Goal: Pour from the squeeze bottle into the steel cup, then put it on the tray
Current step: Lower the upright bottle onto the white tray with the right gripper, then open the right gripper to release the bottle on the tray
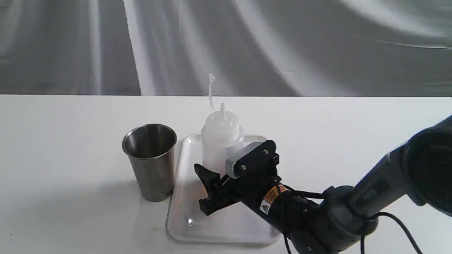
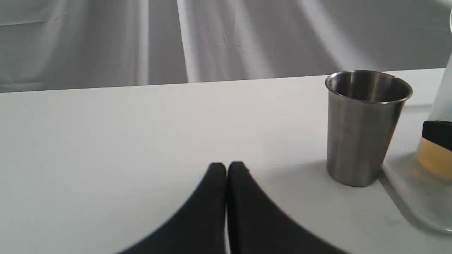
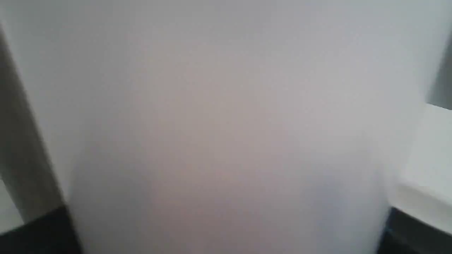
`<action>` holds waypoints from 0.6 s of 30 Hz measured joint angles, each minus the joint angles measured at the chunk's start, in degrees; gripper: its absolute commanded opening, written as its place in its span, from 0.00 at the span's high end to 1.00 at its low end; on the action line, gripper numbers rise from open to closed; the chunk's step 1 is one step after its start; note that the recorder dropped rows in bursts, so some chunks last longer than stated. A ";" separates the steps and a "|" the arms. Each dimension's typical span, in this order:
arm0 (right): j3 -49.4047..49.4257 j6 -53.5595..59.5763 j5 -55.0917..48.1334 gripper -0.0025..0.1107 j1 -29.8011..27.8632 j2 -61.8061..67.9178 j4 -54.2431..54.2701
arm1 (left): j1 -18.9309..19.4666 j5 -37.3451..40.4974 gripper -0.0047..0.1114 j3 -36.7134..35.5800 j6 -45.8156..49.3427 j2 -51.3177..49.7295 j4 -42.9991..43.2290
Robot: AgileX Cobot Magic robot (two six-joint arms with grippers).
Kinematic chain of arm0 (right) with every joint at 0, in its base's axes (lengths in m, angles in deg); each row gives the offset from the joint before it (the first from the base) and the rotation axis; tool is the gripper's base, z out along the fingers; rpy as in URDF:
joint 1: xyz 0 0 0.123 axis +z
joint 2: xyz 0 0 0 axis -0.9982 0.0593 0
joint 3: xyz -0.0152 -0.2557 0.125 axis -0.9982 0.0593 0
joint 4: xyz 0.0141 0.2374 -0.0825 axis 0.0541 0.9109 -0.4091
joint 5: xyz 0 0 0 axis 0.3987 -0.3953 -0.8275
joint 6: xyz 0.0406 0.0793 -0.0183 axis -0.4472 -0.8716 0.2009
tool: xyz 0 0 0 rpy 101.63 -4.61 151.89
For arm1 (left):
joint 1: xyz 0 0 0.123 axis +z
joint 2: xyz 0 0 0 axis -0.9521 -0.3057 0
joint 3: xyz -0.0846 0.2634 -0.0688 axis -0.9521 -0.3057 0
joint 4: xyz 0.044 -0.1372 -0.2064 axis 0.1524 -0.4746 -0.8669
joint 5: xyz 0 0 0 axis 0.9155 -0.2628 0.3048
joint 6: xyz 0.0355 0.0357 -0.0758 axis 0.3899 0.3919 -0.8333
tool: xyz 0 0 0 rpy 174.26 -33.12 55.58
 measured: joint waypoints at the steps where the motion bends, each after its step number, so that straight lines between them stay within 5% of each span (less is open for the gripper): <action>1: 0.00 0.00 0.00 0.98 0.00 0.00 0.00 | 0.00 0.00 0.96 0.00 0.00 0.00 0.00; 18: 0.00 -3.80 0.36 0.98 0.00 0.27 2.07 | 0.00 0.00 0.96 0.00 0.00 0.00 0.00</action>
